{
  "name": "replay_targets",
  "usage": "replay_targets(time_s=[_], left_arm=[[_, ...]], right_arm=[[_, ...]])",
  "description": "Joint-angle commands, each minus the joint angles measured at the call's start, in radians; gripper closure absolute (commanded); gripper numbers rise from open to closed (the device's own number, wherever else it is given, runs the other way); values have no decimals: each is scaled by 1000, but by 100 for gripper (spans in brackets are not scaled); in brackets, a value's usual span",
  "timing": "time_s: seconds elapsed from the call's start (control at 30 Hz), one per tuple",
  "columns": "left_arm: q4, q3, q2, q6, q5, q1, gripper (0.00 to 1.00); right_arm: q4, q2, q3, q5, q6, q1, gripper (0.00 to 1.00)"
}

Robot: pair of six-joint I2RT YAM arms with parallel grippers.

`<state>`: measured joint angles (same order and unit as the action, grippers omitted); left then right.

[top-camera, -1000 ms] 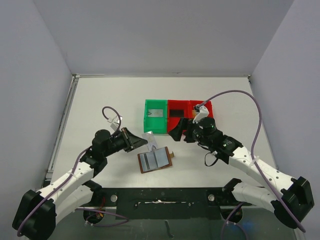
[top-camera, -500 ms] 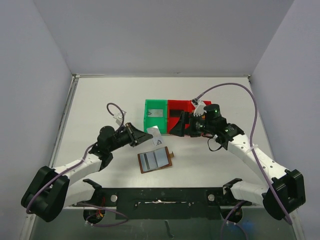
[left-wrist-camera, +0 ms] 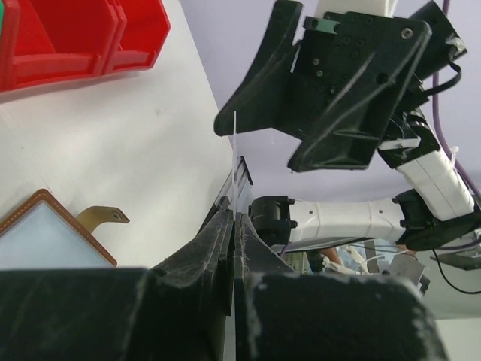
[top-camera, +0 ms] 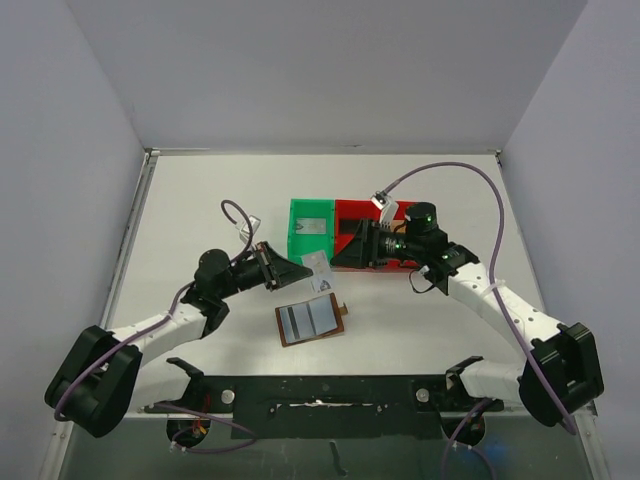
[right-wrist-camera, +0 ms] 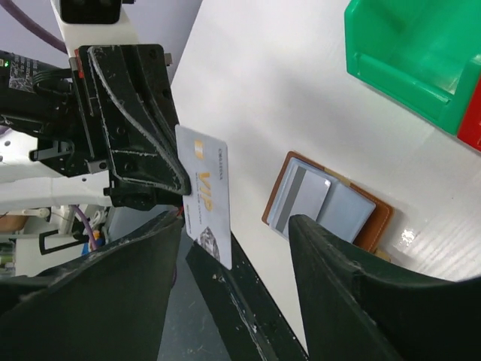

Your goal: Take the credit cards out of the card holder

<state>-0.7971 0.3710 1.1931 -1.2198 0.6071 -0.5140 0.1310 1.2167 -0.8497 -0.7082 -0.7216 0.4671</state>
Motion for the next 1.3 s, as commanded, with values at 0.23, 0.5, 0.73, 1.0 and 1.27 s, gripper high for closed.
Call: replay_targets(time_s=[0.23,0.5,0.73,1.0,1.27], left_arm=[[-78,36,-80,44,121,14,100],[-74,33,-67,49,164,50,100],[-102,41,-37,39,180,62,100],[-100,20,-54,41,180,80,100],[330,139,-116,274,147,105,25]], right_arm=[[-246,102,-4,-122,-58,84,56],[-329,91,45,-164,-111,111,77],[-455,50,99,-257,-146,105,79],[-466,61,101,-278,-147,86,100],[-241,89,-13,-110,19,82,100]])
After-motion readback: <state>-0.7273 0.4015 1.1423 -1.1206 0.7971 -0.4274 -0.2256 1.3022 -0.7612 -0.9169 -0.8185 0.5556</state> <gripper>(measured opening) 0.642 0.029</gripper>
